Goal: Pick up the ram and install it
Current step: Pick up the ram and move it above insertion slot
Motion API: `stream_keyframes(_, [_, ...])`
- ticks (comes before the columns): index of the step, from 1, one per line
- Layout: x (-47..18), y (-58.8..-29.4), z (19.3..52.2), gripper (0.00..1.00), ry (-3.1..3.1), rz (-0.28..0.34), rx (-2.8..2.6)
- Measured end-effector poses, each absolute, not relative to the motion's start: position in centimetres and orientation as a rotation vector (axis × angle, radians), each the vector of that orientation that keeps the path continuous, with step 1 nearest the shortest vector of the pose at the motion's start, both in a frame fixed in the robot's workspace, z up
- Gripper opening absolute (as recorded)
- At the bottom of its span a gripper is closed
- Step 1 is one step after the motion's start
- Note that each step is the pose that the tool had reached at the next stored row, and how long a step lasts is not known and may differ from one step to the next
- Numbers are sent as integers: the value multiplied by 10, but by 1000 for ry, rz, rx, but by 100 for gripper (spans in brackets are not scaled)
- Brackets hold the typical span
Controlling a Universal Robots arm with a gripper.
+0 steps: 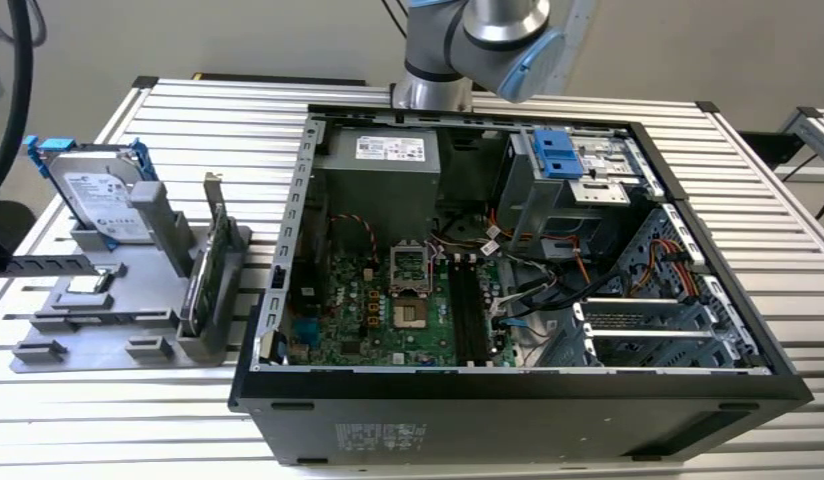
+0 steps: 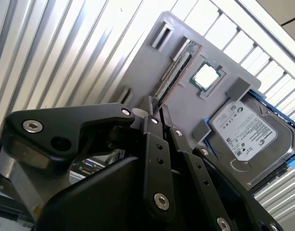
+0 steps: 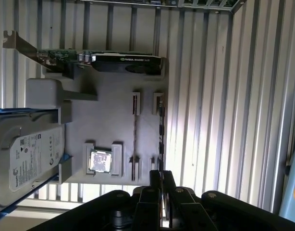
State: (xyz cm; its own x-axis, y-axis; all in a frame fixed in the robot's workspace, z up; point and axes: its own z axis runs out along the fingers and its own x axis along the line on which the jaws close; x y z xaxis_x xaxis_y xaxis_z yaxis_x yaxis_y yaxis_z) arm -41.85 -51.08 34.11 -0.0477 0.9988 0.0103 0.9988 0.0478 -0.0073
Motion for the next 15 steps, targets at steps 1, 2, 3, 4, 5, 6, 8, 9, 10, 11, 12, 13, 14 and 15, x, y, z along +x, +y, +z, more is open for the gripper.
stream_keyframes(1, [-419, -511, 342, 0, -2264, -3, -2160])
stream_keyframes(2, [-419, -511, 343, 0, -2263, -3, -2161])
stream_keyframes(3, [-419, -511, 344, 0, -2262, -3, -2163])
stream_keyframes(4, [-419, -511, 345, 0, -2261, -3, -2164])
stream_keyframes(5, [-419, -511, 346, 0, -2260, -3, -2165])
stream_keyframes(6, [-419, -511, 347, 0, -2259, -3, -2166])
stream_keyframes(8, [-419, -511, 349, 0, -2257, -3, -2168])
stream_keyframes(9, [-419, -511, 351, 0, -2256, -3, -2169])
stream_keyframes(10, [-419, -511, 352, 0, -2255, -3, -2170])
stream_keyframes(11, [-419, -511, 353, 0, -2254, -3, -2171])
stream_keyframes(12, [-419, -511, 354, 0, -2253, -3, -2171])
stream_keyframes(13, [-419, -511, 355, 0, -2252, -3, -2172])
stream_keyframes(14, [-419, -511, 356, 0, -2251, -3, -2173])
stream_keyframes(15, [-419, -511, 357, 0, -2250, -3, -2174])
